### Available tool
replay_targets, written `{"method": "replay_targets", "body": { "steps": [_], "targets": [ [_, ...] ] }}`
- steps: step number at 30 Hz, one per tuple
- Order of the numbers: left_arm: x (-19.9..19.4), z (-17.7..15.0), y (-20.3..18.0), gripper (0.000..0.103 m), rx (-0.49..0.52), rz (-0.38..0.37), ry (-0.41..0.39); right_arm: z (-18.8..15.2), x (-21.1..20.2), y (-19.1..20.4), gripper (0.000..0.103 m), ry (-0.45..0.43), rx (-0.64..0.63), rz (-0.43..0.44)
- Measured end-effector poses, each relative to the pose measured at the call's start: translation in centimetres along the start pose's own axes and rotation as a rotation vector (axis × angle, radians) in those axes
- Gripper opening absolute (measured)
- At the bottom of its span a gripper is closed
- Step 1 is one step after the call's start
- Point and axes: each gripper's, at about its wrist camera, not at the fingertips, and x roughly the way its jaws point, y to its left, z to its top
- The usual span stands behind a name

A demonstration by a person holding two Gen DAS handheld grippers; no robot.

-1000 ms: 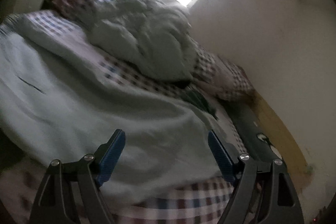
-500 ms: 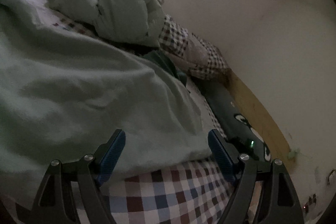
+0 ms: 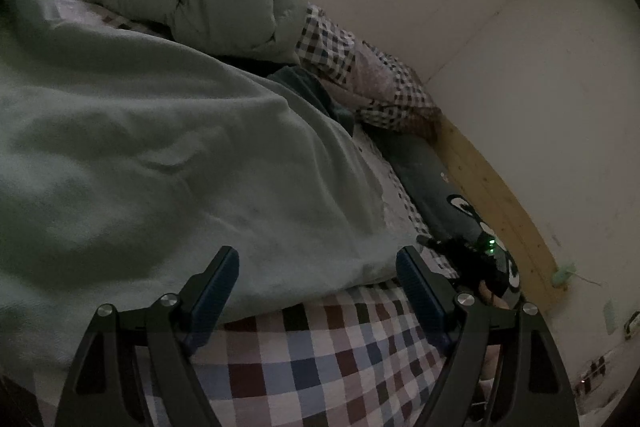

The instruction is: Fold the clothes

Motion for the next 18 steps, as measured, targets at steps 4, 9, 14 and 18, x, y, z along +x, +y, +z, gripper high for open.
{"method": "replay_targets", "body": {
  "steps": [4,9,14,18],
  "targets": [
    [0.1,0.0,0.2,0.084,-0.006,0.003,0.002,-0.2,0.3,-2.0,0.07,0.029,0.087,-0.109],
    [0.1,-0.2,0.6,0.084,-0.015,0.022,0.006,-0.7,0.2,-2.2,0.07,-0.011,0.108,-0.165],
    [-0.7,-0.4,1.9,0.084,-0.052,0.049,-0.005,-0.8,2.3,-0.9,0.072,-0.027,0.05,-0.24],
    [-2.0,0.1,3.3,0.084,-0.109,0.059,-0.043,-1.0,1.9,-0.4,0.041,-0.056,0.035,-0.246]
  ]
}}
